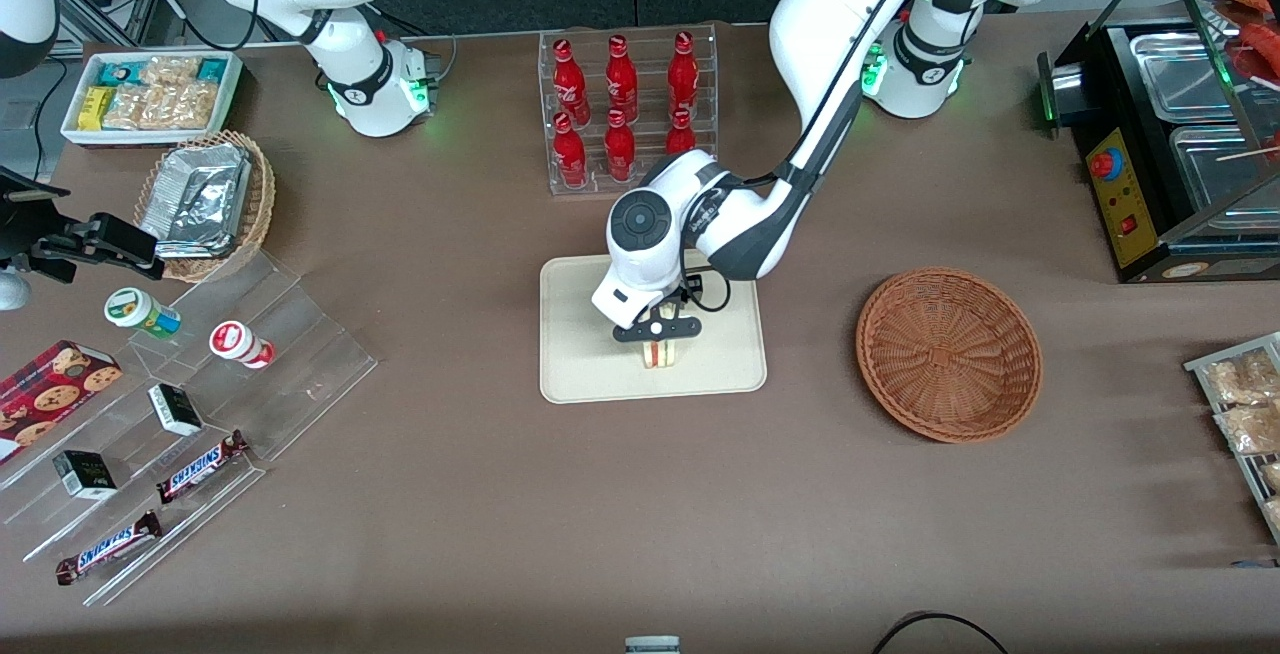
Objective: Place sandwich from basket to tray
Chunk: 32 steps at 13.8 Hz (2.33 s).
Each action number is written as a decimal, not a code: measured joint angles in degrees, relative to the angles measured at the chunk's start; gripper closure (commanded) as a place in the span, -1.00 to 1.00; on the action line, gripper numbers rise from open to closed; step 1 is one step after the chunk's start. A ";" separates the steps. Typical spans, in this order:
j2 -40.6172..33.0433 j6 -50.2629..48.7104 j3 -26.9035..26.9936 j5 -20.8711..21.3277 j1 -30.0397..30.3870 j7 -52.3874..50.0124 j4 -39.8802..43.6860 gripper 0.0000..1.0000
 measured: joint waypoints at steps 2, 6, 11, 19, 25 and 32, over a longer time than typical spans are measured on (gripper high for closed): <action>-0.44 -0.34 0.38 0.01 0.48 2.86 0.66 -1.00; -3.05 -5.49 0.80 0.03 4.00 12.68 1.21 -1.00; -7.20 -13.68 1.01 0.01 11.37 22.32 1.16 -1.00; -14.33 -14.68 1.07 -1.15 25.10 33.15 -3.01 -1.00; -19.09 -18.31 1.07 -1.89 32.90 40.38 -4.94 -1.00; -31.73 -31.26 0.35 -1.90 40.45 46.57 -6.08 -1.00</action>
